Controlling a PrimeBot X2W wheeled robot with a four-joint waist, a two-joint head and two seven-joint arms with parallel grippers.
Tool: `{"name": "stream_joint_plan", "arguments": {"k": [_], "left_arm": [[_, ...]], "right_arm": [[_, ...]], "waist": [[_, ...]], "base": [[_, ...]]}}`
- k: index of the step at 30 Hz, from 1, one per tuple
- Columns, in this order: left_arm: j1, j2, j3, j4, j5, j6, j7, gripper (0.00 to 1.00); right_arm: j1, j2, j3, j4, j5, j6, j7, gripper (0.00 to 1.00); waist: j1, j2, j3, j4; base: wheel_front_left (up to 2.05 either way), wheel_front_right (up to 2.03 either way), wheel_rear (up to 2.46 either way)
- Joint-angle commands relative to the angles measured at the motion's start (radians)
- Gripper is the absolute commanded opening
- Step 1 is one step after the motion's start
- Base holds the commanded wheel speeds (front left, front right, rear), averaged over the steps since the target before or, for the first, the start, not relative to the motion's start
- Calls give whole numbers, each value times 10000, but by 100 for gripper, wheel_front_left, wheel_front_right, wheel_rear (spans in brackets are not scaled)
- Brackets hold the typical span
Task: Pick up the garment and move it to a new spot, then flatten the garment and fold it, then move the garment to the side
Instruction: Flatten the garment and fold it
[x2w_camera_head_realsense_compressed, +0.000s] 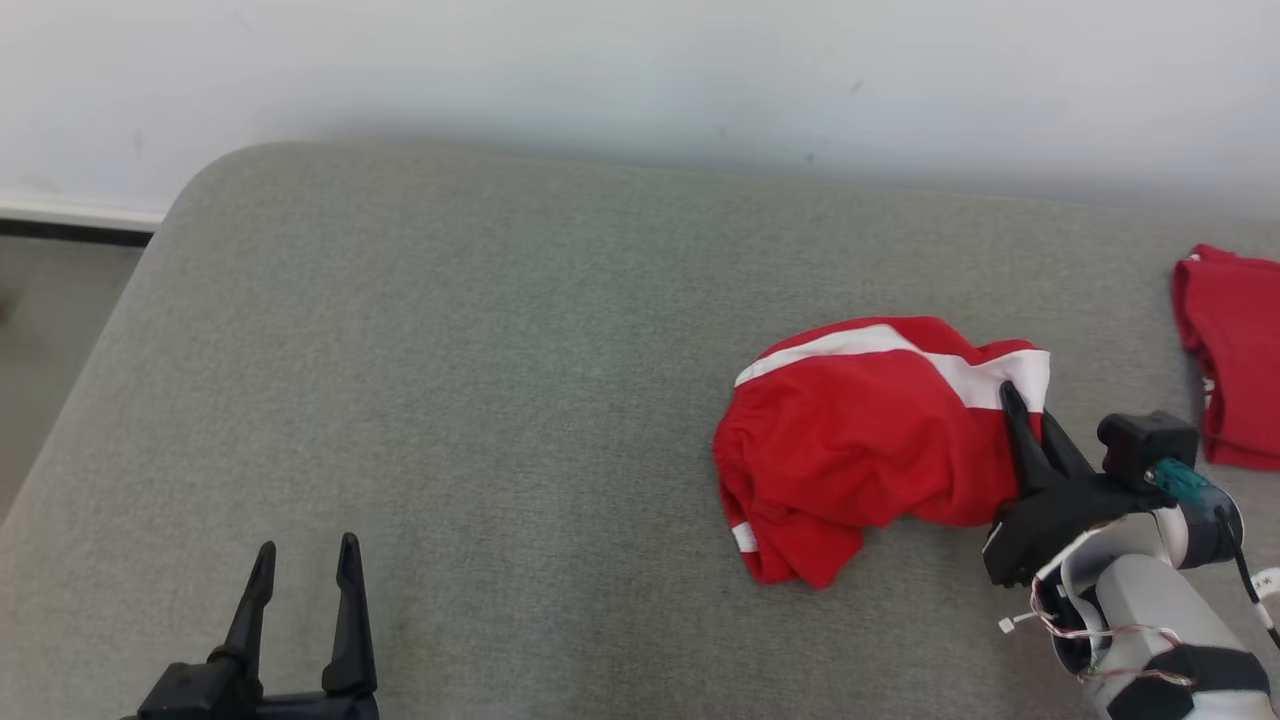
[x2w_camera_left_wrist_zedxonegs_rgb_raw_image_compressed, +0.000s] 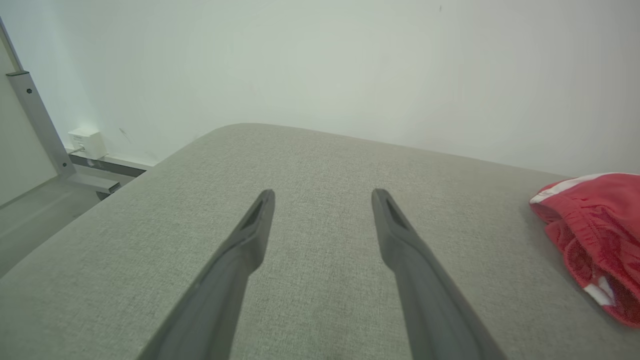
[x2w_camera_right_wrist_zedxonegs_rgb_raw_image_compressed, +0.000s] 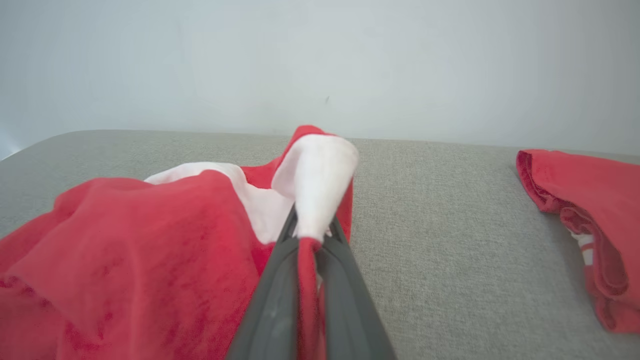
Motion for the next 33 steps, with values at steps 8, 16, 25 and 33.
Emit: {"name": "stream_joint_plan", "arguments": {"k": [8, 16, 25, 33], "left_arm": [[423, -46, -13, -42, 79, 17, -31, 100], [575, -50, -106, -12, 49, 7, -31, 100], [771, -58, -139, 112, 19, -36, -31, 100], [898, -57, 10, -76, 124, -2, -31, 100]], "right_arm": [[2704, -441, -60, -3620, -143, -31, -36, 0], [5654, -109, -940, -5435, -67, -31, -37, 0], [6407, 462, -1709, -5462, -274, -31, -38, 100], [6408, 868, -2529, -6613, -544, -29, -36, 100]], "waist": [[1, -1, -548, -912], [1, -1, -764, -1237], [1, -1, -1038, -1346], [1, -1, -1283, -1317]], "base": [[0, 0, 0], [0, 0, 0], [0, 0, 0], [0, 0, 0]]}}
